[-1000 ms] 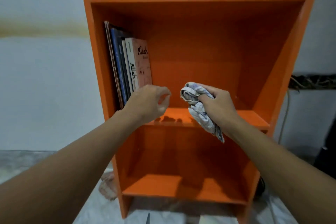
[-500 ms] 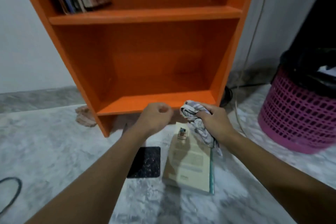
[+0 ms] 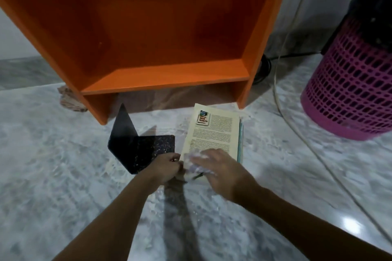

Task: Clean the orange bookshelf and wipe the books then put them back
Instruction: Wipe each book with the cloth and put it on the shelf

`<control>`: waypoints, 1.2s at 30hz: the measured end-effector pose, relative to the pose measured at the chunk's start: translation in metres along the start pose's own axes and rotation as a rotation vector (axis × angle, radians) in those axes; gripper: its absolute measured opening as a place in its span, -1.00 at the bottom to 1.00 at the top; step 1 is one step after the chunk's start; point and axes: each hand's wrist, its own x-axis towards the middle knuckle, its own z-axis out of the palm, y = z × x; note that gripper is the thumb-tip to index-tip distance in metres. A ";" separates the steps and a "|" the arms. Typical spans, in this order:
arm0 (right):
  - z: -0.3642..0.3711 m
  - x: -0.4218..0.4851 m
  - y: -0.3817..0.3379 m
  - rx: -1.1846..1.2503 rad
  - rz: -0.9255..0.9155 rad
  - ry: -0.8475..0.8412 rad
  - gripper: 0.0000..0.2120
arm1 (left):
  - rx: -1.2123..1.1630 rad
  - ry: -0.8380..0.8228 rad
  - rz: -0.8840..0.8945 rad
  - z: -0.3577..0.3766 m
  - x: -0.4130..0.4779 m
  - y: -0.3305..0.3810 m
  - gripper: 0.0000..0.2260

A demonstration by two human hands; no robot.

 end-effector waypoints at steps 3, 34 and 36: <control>0.023 0.004 0.019 -0.134 -0.282 -0.029 -0.50 | -0.067 -0.062 -0.029 -0.006 0.005 -0.004 -0.85; -0.003 0.117 0.050 -0.040 -0.029 0.138 -0.61 | -0.209 -0.153 -0.129 -0.011 0.021 -0.013 -0.77; 0.012 0.114 0.061 -0.235 -0.083 0.093 -0.52 | -0.214 -0.159 -0.138 -0.011 0.021 -0.013 -0.78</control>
